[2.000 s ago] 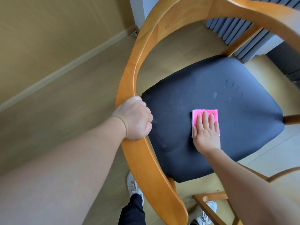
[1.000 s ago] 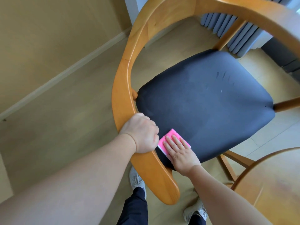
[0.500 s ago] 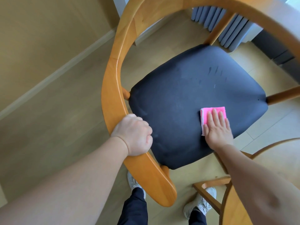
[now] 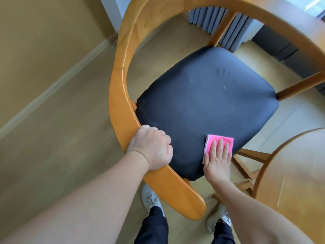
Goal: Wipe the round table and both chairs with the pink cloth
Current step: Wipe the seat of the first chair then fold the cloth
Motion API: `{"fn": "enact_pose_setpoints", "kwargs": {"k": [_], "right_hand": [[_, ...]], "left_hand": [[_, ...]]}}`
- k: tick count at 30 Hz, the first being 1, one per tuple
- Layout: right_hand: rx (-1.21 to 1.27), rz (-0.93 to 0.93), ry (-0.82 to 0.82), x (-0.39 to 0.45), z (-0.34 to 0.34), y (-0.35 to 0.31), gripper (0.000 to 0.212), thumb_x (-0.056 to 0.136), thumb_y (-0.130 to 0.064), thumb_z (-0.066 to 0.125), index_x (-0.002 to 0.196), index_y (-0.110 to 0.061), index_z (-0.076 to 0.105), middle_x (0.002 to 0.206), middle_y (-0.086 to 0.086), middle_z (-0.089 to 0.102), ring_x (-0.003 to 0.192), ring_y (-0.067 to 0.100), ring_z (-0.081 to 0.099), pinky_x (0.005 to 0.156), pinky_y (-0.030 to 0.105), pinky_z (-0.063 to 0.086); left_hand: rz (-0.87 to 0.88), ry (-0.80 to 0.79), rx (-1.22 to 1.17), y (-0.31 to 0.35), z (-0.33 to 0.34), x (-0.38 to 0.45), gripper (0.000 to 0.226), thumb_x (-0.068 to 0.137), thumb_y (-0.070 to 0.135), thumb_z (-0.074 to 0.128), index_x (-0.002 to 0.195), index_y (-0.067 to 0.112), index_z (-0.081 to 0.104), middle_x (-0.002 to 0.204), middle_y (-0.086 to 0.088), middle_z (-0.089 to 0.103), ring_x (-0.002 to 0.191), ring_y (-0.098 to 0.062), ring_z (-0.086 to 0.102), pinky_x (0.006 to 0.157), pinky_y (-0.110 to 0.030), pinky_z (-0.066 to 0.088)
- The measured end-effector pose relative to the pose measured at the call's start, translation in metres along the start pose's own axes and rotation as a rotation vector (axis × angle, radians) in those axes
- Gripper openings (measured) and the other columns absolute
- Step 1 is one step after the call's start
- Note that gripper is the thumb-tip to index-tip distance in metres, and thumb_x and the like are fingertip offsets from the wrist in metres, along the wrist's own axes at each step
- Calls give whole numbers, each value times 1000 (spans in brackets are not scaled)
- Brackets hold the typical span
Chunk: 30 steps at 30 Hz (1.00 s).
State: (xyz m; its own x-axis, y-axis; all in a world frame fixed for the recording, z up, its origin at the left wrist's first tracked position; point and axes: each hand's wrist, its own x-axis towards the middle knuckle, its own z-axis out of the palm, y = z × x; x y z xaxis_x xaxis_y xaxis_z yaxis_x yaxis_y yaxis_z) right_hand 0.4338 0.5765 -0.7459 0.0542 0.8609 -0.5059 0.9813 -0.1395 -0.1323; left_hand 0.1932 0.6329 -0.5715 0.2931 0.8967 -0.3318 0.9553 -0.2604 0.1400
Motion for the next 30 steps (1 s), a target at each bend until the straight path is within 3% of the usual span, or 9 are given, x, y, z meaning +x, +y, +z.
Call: {"fn": "enact_pose_setpoints", "kwargs": {"k": [9, 12, 16, 18, 22, 27, 30], "right_hand": [[-1, -10, 6, -36, 25, -17, 57, 97, -50, -11, 141, -22, -35, 149, 1, -41, 139, 23, -35, 118, 43, -13], [-23, -4, 4, -34, 21, -16, 59, 94, -52, -16, 142, -23, -32, 150, 0, -38, 140, 20, -34, 116, 39, -20], [39, 96, 35, -7, 7, -8, 61, 95, -51, -12, 147, -22, -23, 152, 0, -33, 137, 17, -38, 109, 31, -29], [66, 159, 54, 19, -5, 1, 62, 96, -50, -7, 149, -20, -17, 156, 2, -26, 138, 19, -37, 112, 33, -26], [94, 216, 84, 59, -31, 23, 61, 100, -43, 7, 153, -15, -6, 160, 7, -13, 146, 28, -17, 117, 40, -11], [90, 169, 82, 88, -50, 51, 58, 97, -48, -5, 144, -23, -29, 149, -2, -39, 138, 21, -37, 114, 37, -19], [95, 140, 98, 108, -60, 70, 56, 97, -49, -7, 139, -26, -35, 146, -4, -43, 137, 19, -39, 111, 36, -24]], "left_hand": [[64, -28, -26, -3, -1, 1, 34, 89, 39, 34, 75, 23, 62, 75, 5, 61, 69, -14, 54, 73, -33, 48], [64, -27, -42, -4, -2, 2, 31, 89, 39, 37, 73, 24, 60, 71, 5, 59, 66, -13, 53, 71, -32, 49], [188, -67, -9, 1, -11, 18, 30, 90, 35, 37, 79, 22, 62, 75, 5, 60, 69, -14, 55, 77, -34, 49], [224, -79, 14, 7, -16, 41, 27, 91, 32, 39, 84, 20, 62, 79, 3, 61, 72, -16, 56, 78, -34, 49], [219, -80, 15, 23, -24, 86, 25, 92, 27, 40, 92, 19, 64, 87, 3, 62, 77, -18, 57, 79, -31, 47], [204, -143, -5, 49, -26, 137, 24, 92, 24, 38, 94, 19, 62, 92, 5, 61, 82, -19, 54, 78, -27, 41], [220, -178, -1, 62, -24, 161, 23, 91, 23, 38, 94, 21, 61, 92, 7, 61, 78, -18, 49, 73, -25, 34]]}}
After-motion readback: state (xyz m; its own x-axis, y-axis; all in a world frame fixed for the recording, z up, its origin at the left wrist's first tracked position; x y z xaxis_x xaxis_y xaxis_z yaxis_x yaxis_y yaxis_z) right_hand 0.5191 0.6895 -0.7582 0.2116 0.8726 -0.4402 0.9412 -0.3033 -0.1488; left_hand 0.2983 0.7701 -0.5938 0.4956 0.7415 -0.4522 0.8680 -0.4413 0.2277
